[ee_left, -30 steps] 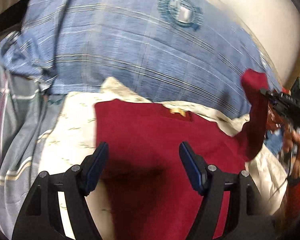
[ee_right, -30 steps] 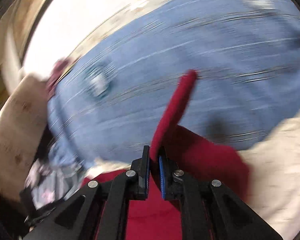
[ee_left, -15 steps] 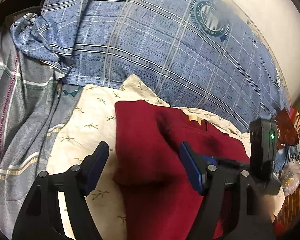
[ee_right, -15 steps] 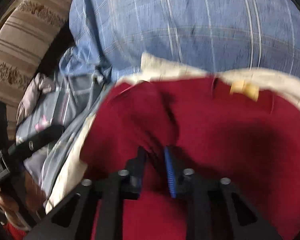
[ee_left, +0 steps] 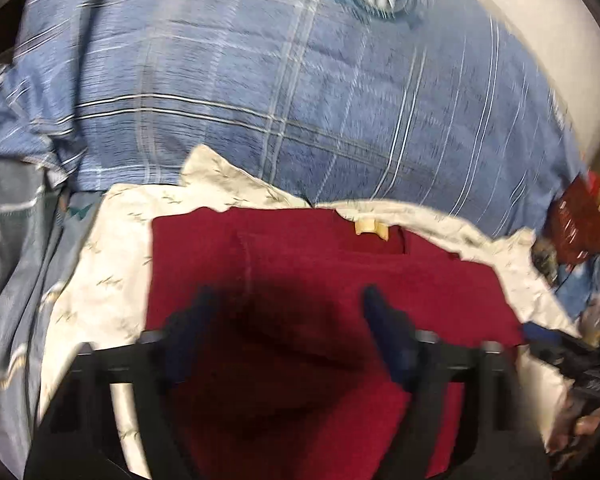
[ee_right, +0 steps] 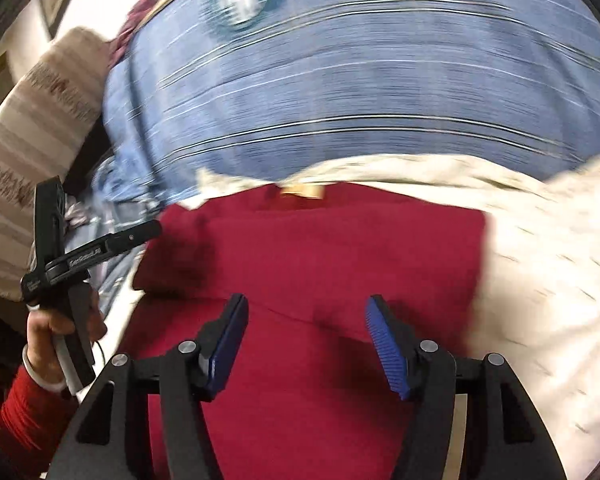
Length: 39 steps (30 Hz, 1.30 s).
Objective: Fold small clothes
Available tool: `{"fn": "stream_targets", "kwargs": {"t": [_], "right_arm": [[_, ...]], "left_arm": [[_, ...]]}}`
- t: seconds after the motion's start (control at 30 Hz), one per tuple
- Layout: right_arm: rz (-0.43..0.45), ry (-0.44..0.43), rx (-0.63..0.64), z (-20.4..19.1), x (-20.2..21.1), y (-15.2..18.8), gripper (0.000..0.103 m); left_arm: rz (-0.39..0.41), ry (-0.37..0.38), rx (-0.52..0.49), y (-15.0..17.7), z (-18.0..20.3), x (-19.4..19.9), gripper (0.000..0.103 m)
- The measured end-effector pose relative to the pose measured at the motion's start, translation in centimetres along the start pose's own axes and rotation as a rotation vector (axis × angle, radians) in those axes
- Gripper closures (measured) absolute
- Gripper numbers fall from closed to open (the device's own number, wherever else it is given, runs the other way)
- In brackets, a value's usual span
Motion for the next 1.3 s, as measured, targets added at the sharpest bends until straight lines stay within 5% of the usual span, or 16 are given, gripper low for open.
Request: {"fn": "stream_targets", "kwargs": {"t": [0.07, 0.13, 0.23, 0.33, 0.4, 0.57, 0.63, 0.67, 0.7, 0.77, 0.83, 0.87, 0.97, 1.13, 1.3], "right_arm": [[0.001, 0.030, -0.054, 2.3, 0.7, 0.9, 0.040], [-0.005, 0.055, -0.103, 4.3, 1.0, 1.6, 0.040], [-0.008, 0.083, -0.166, 6.9, 1.5, 2.4, 0.038], [-0.017, 0.075, -0.196, 8.1, 1.3, 2.5, 0.037], [-0.018, 0.061, -0.195, 8.1, 0.6, 2.0, 0.035], [-0.077, 0.044, -0.225, 7.9, -3.7, 1.0, 0.029], [-0.085, 0.025, -0.240, 8.0, -5.3, 0.5, 0.038], [-0.083, 0.033, -0.231, 8.1, -6.0, 0.2, 0.073], [-0.089, 0.064, -0.204, 8.2, -6.2, 0.0, 0.088], [-0.079, 0.136, -0.126, 8.1, -5.8, -1.0, 0.093], [-0.046, 0.192, -0.089, 8.1, -4.9, -1.6, 0.094], [-0.035, 0.250, -0.068, 8.6, -4.7, -1.7, 0.094], [-0.107, 0.276, -0.123, 10.5, -7.1, 0.4, 0.094], [-0.016, 0.232, -0.225, 10.3, -2.7, -0.1, 0.073], [-0.028, 0.160, -0.058, 5.1, -1.8, -0.3, 0.070]], "left_arm": [[-0.027, -0.109, -0.072, 0.4, 0.3, -1.8, 0.068], [-0.064, -0.134, -0.081, 0.7, 0.0, -2.9, 0.098], [-0.068, -0.079, -0.028, 0.0, -0.4, -1.8, 0.098], [0.012, -0.015, -0.040, -1.0, 0.1, 2.1, 0.098], [0.064, -0.040, -0.049, -1.0, -0.6, 3.9, 0.098], [-0.028, -0.066, 0.008, 1.9, -4.1, 1.1, 0.098], [-0.039, -0.057, 0.033, 2.4, -4.9, 0.4, 0.098], [-0.035, -0.044, 0.044, 2.4, -5.1, 0.3, 0.097], [-0.032, -0.036, 0.046, 2.3, -5.0, 0.4, 0.097], [-0.016, -0.019, 0.037, 1.8, -4.6, 0.5, 0.091], [-0.002, -0.012, 0.031, 1.6, -4.5, 0.4, 0.058], [-0.005, -0.018, 0.038, 1.7, -4.7, 0.2, 0.049], [-0.033, -0.050, 0.050, 2.4, -5.2, -0.8, 0.047], [0.000, -0.093, 0.027, 2.6, -5.2, 1.5, 0.047], [-0.005, -0.172, 0.039, 2.9, -6.4, 0.3, 0.045]]}}
Point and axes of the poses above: each gripper's, at about its wrist camera, not at the fingertips, and x roughly against the way its jaws point, z to its right, y to its underside, the point moved 7 cm from there along -x, roughly the way its jaws point, and after that the axes turned 12 degrees about x, right-handed, at the moved point
